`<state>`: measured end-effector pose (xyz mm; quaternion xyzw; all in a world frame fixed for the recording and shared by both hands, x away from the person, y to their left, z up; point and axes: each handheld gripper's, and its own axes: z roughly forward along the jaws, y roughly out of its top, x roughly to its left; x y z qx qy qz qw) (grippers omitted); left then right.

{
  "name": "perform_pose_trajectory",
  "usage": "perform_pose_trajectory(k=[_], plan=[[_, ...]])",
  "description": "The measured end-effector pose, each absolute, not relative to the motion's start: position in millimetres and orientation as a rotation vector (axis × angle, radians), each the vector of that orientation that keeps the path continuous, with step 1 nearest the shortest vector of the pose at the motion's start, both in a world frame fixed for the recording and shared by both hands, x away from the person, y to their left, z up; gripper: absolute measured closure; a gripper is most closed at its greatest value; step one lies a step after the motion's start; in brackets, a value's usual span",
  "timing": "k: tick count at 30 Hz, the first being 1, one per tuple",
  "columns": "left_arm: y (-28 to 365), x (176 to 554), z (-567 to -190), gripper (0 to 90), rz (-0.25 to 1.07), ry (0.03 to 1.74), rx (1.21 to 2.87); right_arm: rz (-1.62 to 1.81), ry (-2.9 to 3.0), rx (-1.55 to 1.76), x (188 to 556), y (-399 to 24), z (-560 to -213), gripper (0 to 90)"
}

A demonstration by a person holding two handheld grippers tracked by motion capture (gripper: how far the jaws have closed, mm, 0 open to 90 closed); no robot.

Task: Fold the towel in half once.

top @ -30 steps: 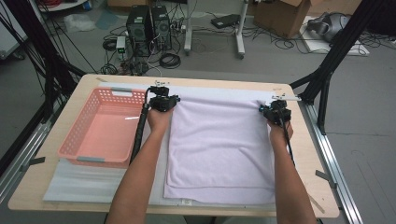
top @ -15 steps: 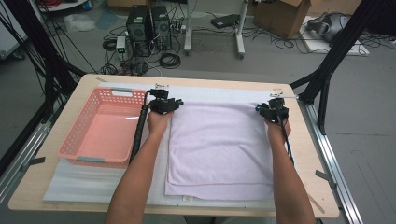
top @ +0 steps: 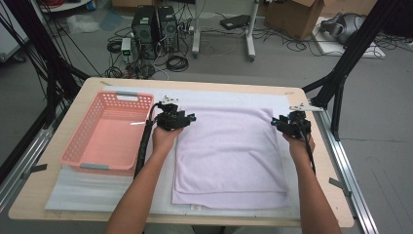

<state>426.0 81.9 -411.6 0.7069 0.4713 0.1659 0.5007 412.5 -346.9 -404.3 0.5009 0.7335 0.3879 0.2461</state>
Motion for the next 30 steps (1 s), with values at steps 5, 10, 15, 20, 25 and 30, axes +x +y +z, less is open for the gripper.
perform_pose_trajectory(k=[5, 10, 15, 20, 25, 30], plan=[[84.4, 406.9, -406.8, 51.0, 0.402, 1.090, 1.706, 1.030, 2.061, 1.395, 396.3, -347.5, -404.8, 57.8], [90.6, 387.1, -404.5, 50.0, 0.389, 1.068, 1.683, 1.056, 2.066, 1.341, 373.8, -344.8, -397.0, 61.5], [93.2, 364.6, -410.4, 49.3, 0.391, 1.028, 1.722, 1.073, 2.082, 1.316, 347.7, -344.9, -398.8, 63.8], [96.5, 343.0, -421.0, 49.5, 0.381, 1.001, 1.762, 1.059, 2.098, 1.299, 322.9, -345.6, -408.7, 64.2], [100.7, 322.7, -428.8, 47.9, 0.351, 0.993, 1.781, 1.076, 2.097, 1.314, 302.2, -348.3, -417.3, 63.7], [107.3, 300.3, -438.3, 41.6, 0.281, 0.995, 1.817, 1.110, 2.106, 1.296, 277.5, -349.1, -423.6, 62.1]])
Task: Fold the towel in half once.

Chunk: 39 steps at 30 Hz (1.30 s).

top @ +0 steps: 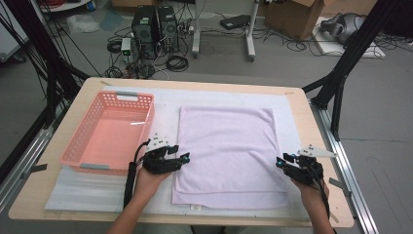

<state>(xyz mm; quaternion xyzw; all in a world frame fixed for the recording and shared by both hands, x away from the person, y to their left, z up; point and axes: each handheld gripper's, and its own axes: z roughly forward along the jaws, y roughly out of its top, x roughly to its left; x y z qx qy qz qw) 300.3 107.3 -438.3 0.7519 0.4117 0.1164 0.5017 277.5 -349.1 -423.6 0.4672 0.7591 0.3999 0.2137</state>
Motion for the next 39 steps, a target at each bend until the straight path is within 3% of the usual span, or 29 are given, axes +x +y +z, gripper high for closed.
perform_pose_trajectory(k=[12, 18, 30, 39], plan=[[119.7, 254.0, -445.9, 39.2, 0.277, 0.975, 1.866, 1.117, 2.101, 1.304, 226.8, -352.0, -434.9, 60.2], [116.3, 235.7, -447.3, 52.7, 0.290, 0.964, 1.915, 1.097, 2.092, 1.286, 206.3, -355.0, -432.4, 59.7], [106.8, 222.4, -451.1, 71.4, 0.386, 0.933, 2.004, 1.091, 2.092, 1.269, 196.5, -356.7, -431.2, 59.0], [103.6, 218.3, -446.9, 70.4, 0.422, 0.871, 1.990, 1.085, 2.100, 1.270, 198.2, -357.5, -433.3, 58.3]])
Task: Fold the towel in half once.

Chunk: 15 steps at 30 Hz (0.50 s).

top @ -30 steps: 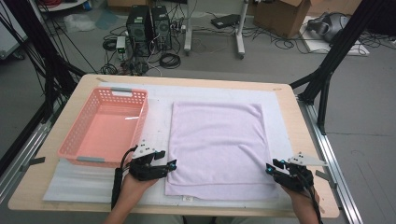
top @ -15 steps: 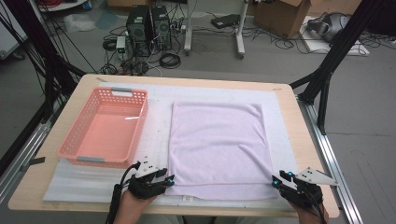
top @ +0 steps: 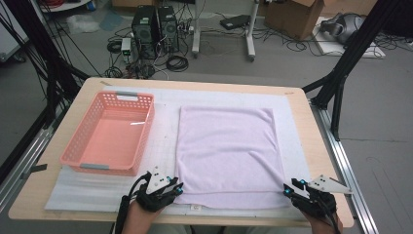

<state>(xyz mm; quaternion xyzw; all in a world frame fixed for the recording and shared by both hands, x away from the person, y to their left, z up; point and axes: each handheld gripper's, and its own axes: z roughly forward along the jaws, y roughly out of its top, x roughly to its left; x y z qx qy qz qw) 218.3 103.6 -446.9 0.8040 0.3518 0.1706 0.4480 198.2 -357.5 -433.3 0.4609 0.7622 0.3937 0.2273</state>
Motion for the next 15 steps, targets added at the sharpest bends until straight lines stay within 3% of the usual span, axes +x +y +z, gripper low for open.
perform_pose_trajectory(k=[9, 13, 15], plan=[[98.2, 218.9, -451.8, 72.9, 0.429, 0.888, 2.033, 1.083, 2.107, 1.272, 198.4, -355.9, -433.9, 58.2], [93.2, 216.9, -451.2, 85.0, 0.463, 0.863, 2.054, 1.074, 2.119, 1.265, 199.0, -353.9, -435.0, 58.4], [93.8, 217.3, -450.8, 86.3, 0.448, 0.879, 2.035, 1.073, 2.115, 1.265, 198.8, -354.2, -434.7, 58.5]])
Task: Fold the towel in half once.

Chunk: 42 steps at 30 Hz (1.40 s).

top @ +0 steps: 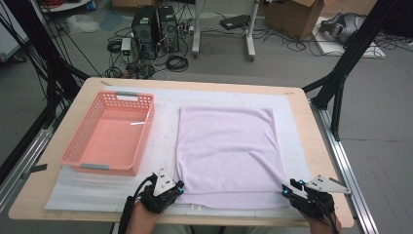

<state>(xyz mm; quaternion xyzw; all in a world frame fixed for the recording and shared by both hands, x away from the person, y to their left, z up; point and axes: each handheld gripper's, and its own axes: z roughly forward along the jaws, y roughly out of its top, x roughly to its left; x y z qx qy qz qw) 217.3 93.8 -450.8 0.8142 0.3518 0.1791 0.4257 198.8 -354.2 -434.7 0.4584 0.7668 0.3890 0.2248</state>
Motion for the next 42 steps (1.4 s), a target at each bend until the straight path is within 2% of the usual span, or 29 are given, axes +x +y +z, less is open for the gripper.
perform_pose_trajectory(k=[4, 9, 14, 15, 17, 18, 33, 42], plan=[[101.0, 218.5, -447.4, 87.0, 0.385, 0.916, 1.970, 1.072, 2.076, 1.291, 197.5, -360.6, -432.3, 60.3], [109.4, 218.6, -444.7, 87.0, 0.326, 0.949, 1.913, 1.090, 2.091, 1.324, 197.2, -366.1, -433.6, 66.7], [113.6, 216.9, -443.8, 87.0, 0.292, 0.960, 1.883, 1.080, 2.163, 1.328, 202.6, -355.8, -440.7, 66.4], [114.0, 216.5, -443.8, 87.0, 0.290, 0.958, 1.886, 1.059, 2.181, 1.319, 203.7, -354.2, -442.6, 69.9], [114.0, 215.9, -444.0, 87.1, 0.292, 0.958, 1.888, 1.026, 2.211, 1.294, 204.7, -352.5, -445.0, 83.1], [113.8, 215.4, -443.8, 87.2, 0.292, 0.959, 1.883, 1.017, 2.206, 1.287, 204.1, -351.8, -443.9, 84.3], [128.3, 189.4, -428.1, 87.3, 0.268, 0.932, 1.819, 1.083, 2.199, 1.261, 176.8, -354.8, -423.1, 84.9], [133.1, 166.9, -434.9, 87.1, 0.224, 0.917, 1.882, 1.067, 2.257, 1.278, 156.0, -355.5, -421.1, 83.7]])
